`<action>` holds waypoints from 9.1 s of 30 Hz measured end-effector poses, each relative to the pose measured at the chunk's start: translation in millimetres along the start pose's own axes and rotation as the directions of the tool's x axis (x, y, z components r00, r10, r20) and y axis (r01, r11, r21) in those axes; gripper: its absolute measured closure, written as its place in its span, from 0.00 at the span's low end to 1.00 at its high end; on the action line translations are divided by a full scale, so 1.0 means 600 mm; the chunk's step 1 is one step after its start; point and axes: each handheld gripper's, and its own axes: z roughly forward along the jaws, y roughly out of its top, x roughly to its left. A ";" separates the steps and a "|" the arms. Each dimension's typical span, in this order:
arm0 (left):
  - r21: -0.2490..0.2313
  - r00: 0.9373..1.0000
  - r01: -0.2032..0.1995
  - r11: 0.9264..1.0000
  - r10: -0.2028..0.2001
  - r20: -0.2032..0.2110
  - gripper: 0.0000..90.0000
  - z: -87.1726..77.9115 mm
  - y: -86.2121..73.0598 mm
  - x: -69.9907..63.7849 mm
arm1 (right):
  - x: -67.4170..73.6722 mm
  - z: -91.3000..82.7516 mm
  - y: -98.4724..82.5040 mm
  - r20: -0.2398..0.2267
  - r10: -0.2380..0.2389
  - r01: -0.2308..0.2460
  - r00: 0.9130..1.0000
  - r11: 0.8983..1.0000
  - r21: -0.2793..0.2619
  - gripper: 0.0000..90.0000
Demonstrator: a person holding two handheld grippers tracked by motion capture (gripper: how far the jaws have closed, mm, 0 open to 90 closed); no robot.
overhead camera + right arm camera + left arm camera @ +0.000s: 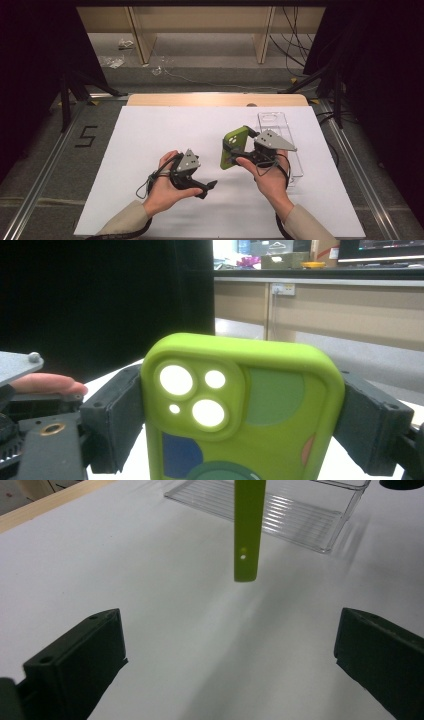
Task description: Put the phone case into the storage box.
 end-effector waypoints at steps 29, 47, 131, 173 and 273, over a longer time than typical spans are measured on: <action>-0.043 0.999 0.035 0.998 -0.036 -0.033 0.00 -0.053 -0.037 0.029 | -0.026 -0.021 0.018 0.049 0.012 -0.010 0.999 0.999 -0.035 0.19; -0.036 0.998 0.039 0.999 -0.041 -0.052 0.00 -0.070 -0.054 0.036 | -0.036 -0.029 0.026 0.069 0.016 -0.013 0.998 0.999 -0.052 0.19; -0.041 0.996 0.061 0.997 -0.064 -0.070 0.00 -0.088 -0.077 0.049 | -0.158 -0.097 0.045 0.342 0.043 -0.010 0.939 0.995 -0.097 0.19; -0.040 0.995 0.059 0.997 -0.062 -0.073 0.00 -0.087 -0.077 0.049 | -0.193 -0.074 0.039 0.401 0.029 -0.008 0.916 0.999 -0.052 0.19; -0.042 0.990 0.066 0.997 -0.071 -0.124 0.00 -0.105 -0.087 0.080 | -0.229 -0.019 0.039 0.419 0.022 -0.033 0.908 0.999 0.018 0.19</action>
